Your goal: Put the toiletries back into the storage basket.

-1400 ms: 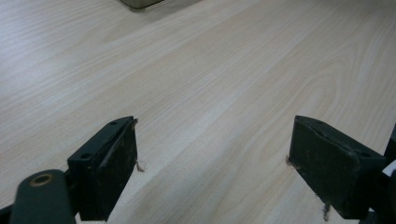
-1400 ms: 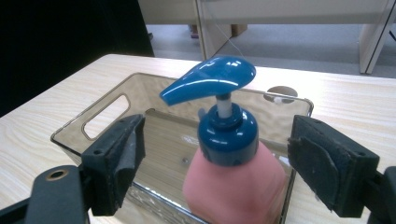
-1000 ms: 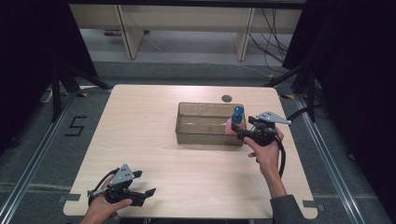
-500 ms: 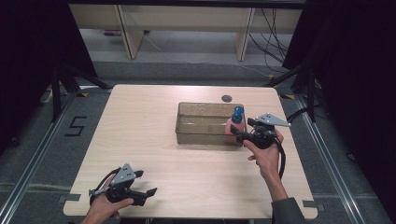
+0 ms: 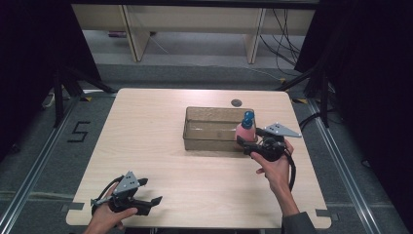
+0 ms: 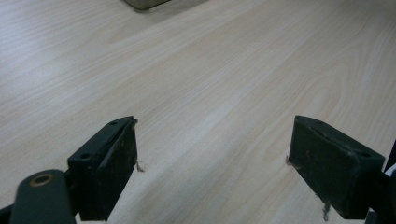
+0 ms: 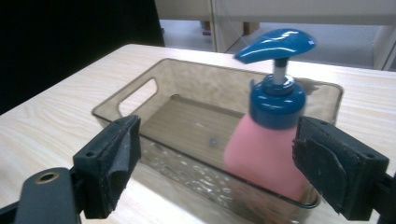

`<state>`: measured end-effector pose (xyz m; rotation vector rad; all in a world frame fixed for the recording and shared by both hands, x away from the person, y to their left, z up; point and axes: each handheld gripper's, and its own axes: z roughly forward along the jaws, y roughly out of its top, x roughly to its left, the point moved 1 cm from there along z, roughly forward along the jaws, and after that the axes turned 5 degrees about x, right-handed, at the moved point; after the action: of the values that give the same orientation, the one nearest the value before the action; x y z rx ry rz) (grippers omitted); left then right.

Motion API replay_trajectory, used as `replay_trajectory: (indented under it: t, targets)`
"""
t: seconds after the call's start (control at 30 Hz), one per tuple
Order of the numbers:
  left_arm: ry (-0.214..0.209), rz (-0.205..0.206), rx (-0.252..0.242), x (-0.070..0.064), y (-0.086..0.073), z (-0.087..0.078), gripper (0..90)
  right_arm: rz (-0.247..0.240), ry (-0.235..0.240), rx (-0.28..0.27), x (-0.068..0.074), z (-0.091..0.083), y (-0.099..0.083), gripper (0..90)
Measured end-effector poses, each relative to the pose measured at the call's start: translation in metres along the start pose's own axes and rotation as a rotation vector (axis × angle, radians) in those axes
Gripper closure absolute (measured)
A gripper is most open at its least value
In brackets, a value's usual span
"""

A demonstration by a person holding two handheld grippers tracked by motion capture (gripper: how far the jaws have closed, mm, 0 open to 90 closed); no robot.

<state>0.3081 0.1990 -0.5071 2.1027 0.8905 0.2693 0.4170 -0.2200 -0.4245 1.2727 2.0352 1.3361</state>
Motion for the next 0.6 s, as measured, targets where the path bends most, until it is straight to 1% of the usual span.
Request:
replay_trajectory:
  t: [0.03, 0.07, 0.1, 0.13, 0.17, 0.2, 0.3, 0.33, 0.37, 0.4, 0.43, 0.47, 0.5, 0.53, 0.57, 0.6]
  targets:
    - [-0.004, 0.001, -0.009, 0.000, 0.000, 0.001, 14.8, -0.005, 0.003, 0.002, 0.001, -0.001, 0.000, 15.8]
    - [-0.009, 0.008, -0.007, 0.000, -0.001, 0.001, 14.8, 0.003, 0.020, -0.001, 0.004, -0.001, -0.001, 15.7]
    - [-0.014, 0.008, -0.001, 0.000, -0.001, 0.001, 14.8, 0.003, 0.022, 0.000, 0.006, -0.001, -0.001, 15.7]
    - [-0.009, 0.006, -0.006, 0.000, -0.001, 0.002, 14.8, 0.014, 0.025, 0.006, 0.008, -0.002, -0.002, 15.6]
    - [-0.009, 0.006, -0.004, 0.000, -0.001, 0.002, 14.8, 0.020, 0.037, 0.003, 0.010, -0.002, -0.002, 15.5]
    - [-0.013, 0.007, -0.001, 0.000, -0.001, 0.001, 14.8, 0.013, 0.042, 0.008, 0.010, -0.002, -0.002, 15.5]
    - [-0.011, 0.002, -0.005, 0.000, -0.001, 0.001, 14.8, 0.000, 0.049, -0.002, 0.015, -0.004, -0.004, 15.5]
    - [-0.011, 0.002, -0.004, 0.000, -0.001, 0.001, 14.8, 0.011, 0.058, 0.004, 0.017, -0.004, -0.004, 15.5]
    - [-0.011, 0.006, -0.003, 0.000, -0.001, 0.001, 14.8, 0.003, 0.052, 0.009, 0.017, -0.004, -0.005, 15.5]
    - [-0.012, 0.007, -0.003, 0.000, -0.001, 0.001, 14.8, 0.008, 0.052, -0.002, 0.018, -0.004, -0.006, 15.5]
    - [-0.012, 0.006, -0.003, 0.000, -0.001, 0.001, 14.8, -0.006, 0.051, 0.006, 0.018, -0.005, -0.006, 15.5]
    - [-0.012, 0.006, -0.003, 0.000, -0.001, 0.001, 14.8, 0.027, 0.062, 0.011, 0.021, -0.005, -0.008, 15.5]
    - [-0.011, 0.002, -0.004, 0.000, -0.001, 0.001, 14.8, 0.016, 0.062, -0.001, 0.020, -0.004, -0.009, 15.5]
    - [-0.010, 0.001, -0.005, 0.000, -0.001, 0.001, 14.8, 0.001, 0.057, 0.016, 0.020, -0.006, -0.009, 15.5]
    - [-0.010, 0.001, -0.004, 0.000, -0.001, 0.001, 14.8, 0.028, 0.065, 0.002, 0.022, -0.005, -0.011, 15.5]
    - [-0.009, 0.003, -0.005, 0.000, -0.001, 0.001, 14.8, 0.005, 0.064, 0.005, 0.021, -0.005, -0.011, 15.5]
